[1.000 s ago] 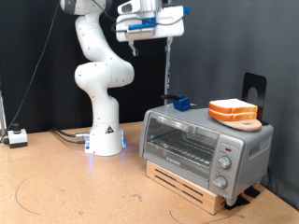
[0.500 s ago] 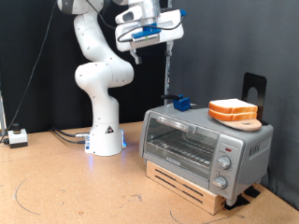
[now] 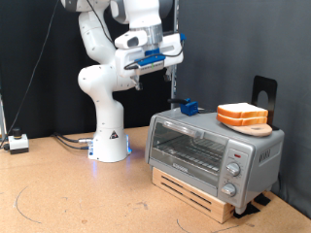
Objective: Make a piece of toast with the oven
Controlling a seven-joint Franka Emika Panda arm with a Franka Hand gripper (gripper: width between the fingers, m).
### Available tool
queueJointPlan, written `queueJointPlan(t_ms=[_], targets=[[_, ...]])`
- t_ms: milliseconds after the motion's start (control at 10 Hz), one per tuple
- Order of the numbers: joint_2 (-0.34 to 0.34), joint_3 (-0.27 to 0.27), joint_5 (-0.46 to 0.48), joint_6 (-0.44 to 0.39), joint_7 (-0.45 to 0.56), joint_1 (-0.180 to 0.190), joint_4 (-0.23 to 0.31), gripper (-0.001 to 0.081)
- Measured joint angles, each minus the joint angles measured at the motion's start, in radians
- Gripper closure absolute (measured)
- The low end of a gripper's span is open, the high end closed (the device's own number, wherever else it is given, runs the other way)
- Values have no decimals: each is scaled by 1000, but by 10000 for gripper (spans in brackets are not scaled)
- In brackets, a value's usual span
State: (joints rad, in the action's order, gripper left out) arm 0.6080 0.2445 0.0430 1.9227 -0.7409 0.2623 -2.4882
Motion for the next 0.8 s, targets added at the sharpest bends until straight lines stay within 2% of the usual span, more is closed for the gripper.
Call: queueJointPlan(t_ms=[200,300,500,600,800], targets=[[1,2,0,52,-9,-5,-24,-3],[1,2,0,47,-8,-5,-24,-3],[16,38,71,-11,180,41,-26,-3],[30,41,73,-11,231,53,-46,-3],[36,23,49,16,224,51,-99,-3]])
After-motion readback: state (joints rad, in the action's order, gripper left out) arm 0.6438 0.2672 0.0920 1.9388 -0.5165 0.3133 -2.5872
